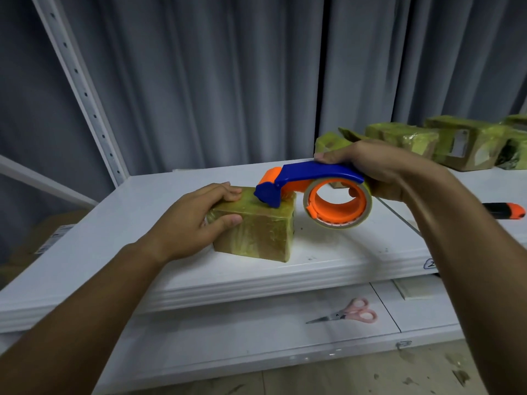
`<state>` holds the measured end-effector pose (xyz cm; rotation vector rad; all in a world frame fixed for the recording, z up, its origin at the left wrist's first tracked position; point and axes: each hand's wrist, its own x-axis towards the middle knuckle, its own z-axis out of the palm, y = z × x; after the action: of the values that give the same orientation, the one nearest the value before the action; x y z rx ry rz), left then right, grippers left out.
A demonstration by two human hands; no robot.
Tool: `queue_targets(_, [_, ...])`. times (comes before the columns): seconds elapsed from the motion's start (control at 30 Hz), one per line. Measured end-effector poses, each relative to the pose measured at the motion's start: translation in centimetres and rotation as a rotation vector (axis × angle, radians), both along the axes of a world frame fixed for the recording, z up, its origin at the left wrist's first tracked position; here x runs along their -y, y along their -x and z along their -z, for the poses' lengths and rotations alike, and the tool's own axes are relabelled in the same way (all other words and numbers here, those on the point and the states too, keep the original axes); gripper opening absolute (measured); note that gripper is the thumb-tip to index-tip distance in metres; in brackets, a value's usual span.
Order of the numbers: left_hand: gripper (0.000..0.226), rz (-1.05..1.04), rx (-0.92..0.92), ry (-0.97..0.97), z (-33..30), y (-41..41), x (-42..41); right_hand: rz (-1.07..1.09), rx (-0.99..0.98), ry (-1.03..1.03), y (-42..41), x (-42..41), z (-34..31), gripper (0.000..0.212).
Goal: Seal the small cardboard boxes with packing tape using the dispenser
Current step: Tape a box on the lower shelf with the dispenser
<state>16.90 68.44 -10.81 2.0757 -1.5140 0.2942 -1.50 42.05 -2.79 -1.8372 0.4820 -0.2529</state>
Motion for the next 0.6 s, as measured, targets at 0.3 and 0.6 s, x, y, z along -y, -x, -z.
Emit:
queue_targets(0.3, [0.051, 0.016, 0.227, -0.179, -1.8, 1.5, 0.5, 0.040, 0.021, -0.029, -0.3, 0.1, 0.6, 0.039])
queue_targets(0.6, [0.055, -0.002, 0.207, -0.080, 0.0, 2.4, 1.5, 0.079, 0.022, 0.013, -0.4, -0.3, 0.8, 0.035])
